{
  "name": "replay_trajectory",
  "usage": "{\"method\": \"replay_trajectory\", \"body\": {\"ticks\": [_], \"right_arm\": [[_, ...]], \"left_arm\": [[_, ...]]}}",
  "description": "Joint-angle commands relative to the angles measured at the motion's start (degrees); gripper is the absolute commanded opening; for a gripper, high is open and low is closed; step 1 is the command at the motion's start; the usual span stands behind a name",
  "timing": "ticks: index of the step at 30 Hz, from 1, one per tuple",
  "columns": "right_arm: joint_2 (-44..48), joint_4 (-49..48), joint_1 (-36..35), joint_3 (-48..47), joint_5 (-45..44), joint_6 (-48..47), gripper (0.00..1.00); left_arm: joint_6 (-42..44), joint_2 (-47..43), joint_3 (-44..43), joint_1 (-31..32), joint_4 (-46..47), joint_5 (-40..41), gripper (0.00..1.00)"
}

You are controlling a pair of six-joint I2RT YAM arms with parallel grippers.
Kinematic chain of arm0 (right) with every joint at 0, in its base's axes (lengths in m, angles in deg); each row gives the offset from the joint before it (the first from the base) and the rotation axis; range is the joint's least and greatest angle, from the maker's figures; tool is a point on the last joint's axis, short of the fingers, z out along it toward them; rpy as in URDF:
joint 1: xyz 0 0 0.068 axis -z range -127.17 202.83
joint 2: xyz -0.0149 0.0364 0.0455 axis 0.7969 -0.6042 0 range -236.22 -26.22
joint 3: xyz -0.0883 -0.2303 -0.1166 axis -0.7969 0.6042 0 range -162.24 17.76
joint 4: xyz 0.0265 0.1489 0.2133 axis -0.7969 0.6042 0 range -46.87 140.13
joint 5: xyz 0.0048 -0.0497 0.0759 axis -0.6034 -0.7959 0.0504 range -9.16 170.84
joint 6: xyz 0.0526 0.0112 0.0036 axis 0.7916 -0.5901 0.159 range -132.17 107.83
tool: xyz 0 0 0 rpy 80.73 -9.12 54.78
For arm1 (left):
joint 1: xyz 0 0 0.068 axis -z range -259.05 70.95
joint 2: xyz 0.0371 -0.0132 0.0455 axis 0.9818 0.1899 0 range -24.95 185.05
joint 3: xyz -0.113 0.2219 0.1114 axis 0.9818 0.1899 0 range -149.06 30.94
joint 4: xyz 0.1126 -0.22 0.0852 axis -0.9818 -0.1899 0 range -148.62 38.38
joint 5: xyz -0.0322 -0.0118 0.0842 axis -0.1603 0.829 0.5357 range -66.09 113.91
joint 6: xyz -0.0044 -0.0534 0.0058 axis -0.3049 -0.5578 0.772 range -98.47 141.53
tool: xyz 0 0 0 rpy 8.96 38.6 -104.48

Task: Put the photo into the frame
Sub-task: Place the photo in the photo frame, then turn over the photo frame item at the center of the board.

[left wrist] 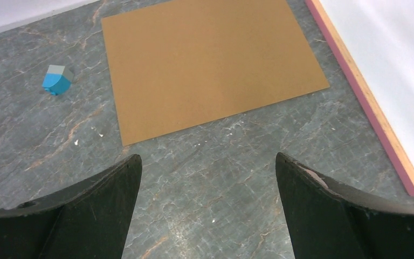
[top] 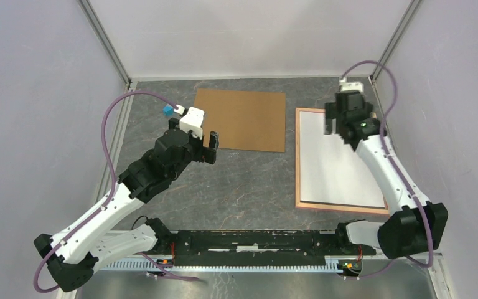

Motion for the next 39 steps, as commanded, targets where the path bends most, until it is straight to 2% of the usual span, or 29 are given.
{"method": "replay_trajectory", "body": {"ticks": [1,4,8,11,13,17,22,26,36,39], "right_arm": [[4.3,-9.0,-10.1,10.4,11.3,9.8,0.98],[6.0,-19.2,-15.6,20.3,21.3,11.1,0.98],[7.1,-32.7,-18.9,31.3,35.3,11.6,0.98],[5.8,-39.5,-20.1,34.3,39.3,11.7,0.98],[3.9,-43.1,-20.2,34.1,40.7,11.0,0.98],[-0.8,-48.3,-20.2,31.9,40.3,10.6,0.98],[-12.0,-48.4,-19.9,21.9,35.4,8.8,0.98],[-24.0,-46.0,-18.9,7.8,33.2,5.3,0.98],[-48.1,-45.9,-13.6,-21.5,23.1,5.4,0.98],[-54.3,-41.8,-12.2,-31.1,21.2,6.0,0.98]], "left_arm": [[3.4,-0.1,0.2,-0.2,3.6,3.9,0.99],[3.1,-0.1,-0.4,-0.7,3.1,4.0,0.99],[3.4,0.4,1.5,-1.6,5.2,5.7,0.99],[1.4,2.4,2.6,-1.7,5.2,9.3,0.99],[-2.9,3.5,3.3,-1.7,4.8,9.1,0.99],[-20.7,4.1,7.2,-1.8,3.7,7.5,1.00],[-44.3,5.5,15.6,-2.2,10.1,2.9,1.00],[-56.3,10.0,20.9,-2.5,20.8,0.4,1.00],[-61.8,23.6,20.5,-2.5,28.3,0.4,1.00],[-61.4,26.3,20.1,-2.6,30.2,1.7,1.00]]}}
